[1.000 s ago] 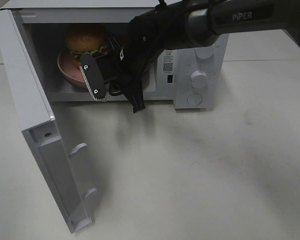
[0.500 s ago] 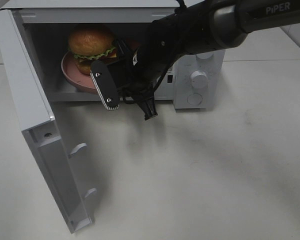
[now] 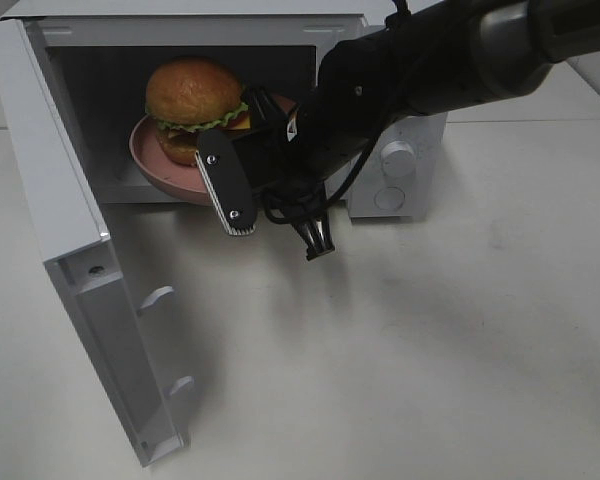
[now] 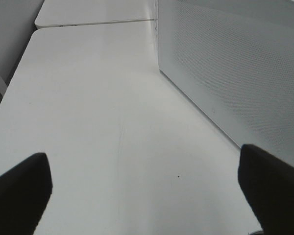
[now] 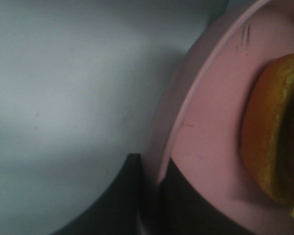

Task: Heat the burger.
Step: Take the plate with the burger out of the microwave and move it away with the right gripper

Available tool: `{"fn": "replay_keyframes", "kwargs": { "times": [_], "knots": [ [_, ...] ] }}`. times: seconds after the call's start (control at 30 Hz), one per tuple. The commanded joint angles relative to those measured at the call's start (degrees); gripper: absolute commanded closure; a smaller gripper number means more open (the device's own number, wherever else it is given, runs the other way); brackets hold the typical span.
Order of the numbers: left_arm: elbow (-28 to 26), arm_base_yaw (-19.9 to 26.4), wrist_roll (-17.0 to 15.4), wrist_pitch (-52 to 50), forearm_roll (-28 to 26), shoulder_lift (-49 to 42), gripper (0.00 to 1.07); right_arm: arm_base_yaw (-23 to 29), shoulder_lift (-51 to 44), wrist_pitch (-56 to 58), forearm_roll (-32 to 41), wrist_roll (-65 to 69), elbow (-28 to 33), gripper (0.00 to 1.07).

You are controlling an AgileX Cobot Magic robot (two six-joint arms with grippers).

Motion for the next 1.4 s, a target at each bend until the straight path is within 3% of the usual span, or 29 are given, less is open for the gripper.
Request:
{"fn": "replay_keyframes", "kwargs": {
  "times": [0.03,0.43,0.5,1.4],
  "knots": [
    [0.1,-0.2,0.0,-0.6,0.0,-1.2,0.09,-0.1,-4.2,-4.3,1.5,-0.1,3.0,1.07],
    [0.1,-0.2,0.0,-0.6,0.0,-1.2,0.09,-0.1,-11.4,-6.0,1.5,-0.3,13.0,1.07],
    [0.1,-0.2,0.0,-0.6,0.0,-1.2,0.09,-0.1,-14.2,-6.9,1.5,-0.2,16.8,1.07],
    [0.1,-0.2,0.0,-0.6,0.0,-1.2,0.09,-0.1,-35.8,-6.4,1.5,0.3,37.2,1.07]
  ]
}}
